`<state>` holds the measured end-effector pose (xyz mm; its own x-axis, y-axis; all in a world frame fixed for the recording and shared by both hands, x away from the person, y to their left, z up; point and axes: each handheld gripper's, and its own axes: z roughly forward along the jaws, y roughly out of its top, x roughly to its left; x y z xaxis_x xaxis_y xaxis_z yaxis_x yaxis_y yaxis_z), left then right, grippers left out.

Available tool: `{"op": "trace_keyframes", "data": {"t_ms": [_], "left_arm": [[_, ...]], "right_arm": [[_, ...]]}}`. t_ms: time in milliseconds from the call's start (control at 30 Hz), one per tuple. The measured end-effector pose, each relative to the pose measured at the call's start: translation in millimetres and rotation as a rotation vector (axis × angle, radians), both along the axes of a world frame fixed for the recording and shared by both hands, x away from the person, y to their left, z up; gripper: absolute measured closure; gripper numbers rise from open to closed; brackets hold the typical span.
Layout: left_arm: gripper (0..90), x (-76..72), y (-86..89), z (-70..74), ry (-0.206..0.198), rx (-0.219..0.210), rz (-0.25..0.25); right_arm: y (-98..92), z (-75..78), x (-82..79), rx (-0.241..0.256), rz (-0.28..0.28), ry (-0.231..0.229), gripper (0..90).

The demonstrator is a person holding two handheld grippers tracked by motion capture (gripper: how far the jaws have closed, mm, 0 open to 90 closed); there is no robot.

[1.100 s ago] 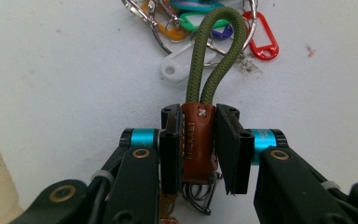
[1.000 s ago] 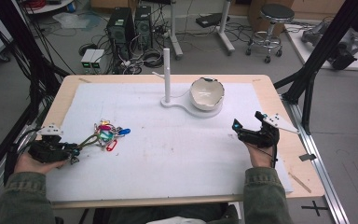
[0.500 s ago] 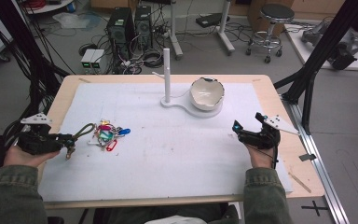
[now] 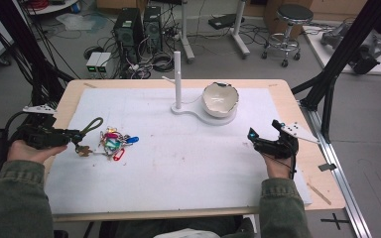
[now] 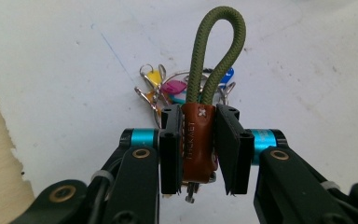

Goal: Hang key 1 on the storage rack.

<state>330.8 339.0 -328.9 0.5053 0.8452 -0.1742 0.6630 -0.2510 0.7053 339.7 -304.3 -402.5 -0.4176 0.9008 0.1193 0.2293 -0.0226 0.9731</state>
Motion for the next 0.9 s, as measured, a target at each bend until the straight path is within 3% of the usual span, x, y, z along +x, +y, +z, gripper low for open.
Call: {"op": "trace_keyframes", "data": {"t_ms": [367,600,900], "left_arm": [[71.7,9.4,-4.4,7.9,-0.028,-0.033,0.028],[71.7,17.6,-11.0,14.3,-0.046,-0.035,0.039],[71.7,31.0,-26.0,30.2,-0.070,-0.016,0.015]], "right_arm": [[0.1,-0.1,0.0,0.008,-0.004,0.007,0.5],[-0.2,-0.2,-0.2,0.009,-0.003,0.008,0.5],[-1.4,-0.4,0.0,0.013,-0.008,0.003,0.5]]}}
